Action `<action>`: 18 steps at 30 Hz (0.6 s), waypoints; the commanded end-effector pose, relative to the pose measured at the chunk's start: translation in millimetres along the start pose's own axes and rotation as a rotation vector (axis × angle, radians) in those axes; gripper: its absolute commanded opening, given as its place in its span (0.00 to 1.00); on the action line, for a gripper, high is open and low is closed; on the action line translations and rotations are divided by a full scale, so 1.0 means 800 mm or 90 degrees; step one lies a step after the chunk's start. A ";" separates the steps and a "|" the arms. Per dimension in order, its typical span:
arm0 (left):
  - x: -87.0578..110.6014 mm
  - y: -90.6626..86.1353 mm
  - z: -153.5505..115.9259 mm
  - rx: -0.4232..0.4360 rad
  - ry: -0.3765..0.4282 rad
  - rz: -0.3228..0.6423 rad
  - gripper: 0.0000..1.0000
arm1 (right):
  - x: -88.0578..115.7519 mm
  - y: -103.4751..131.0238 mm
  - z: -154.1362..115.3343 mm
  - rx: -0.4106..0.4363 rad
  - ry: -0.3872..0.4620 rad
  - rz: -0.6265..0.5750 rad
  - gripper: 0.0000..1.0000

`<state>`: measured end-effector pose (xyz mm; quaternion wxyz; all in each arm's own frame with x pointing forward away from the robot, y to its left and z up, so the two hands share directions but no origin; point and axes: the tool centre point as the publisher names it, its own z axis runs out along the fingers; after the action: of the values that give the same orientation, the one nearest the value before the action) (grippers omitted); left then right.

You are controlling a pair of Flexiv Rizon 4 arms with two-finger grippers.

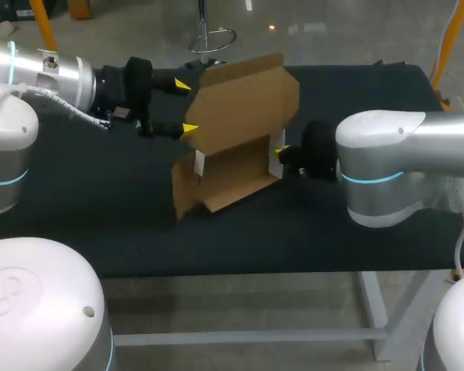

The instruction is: Assemble the packaging by folding the flat box into shape, placing the metal phone stand inside, and closing the box properly

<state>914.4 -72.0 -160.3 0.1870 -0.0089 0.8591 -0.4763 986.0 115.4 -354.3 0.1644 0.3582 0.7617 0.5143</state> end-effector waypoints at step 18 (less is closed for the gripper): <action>0.030 0.006 -0.066 -0.111 0.061 0.060 1.00 | -0.004 0.007 -0.017 0.254 0.153 -0.008 0.00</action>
<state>872.1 -39.1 -153.7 0.2009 0.0251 0.8937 -0.4004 980.7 109.2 -349.1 0.0555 0.3172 0.8093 0.4912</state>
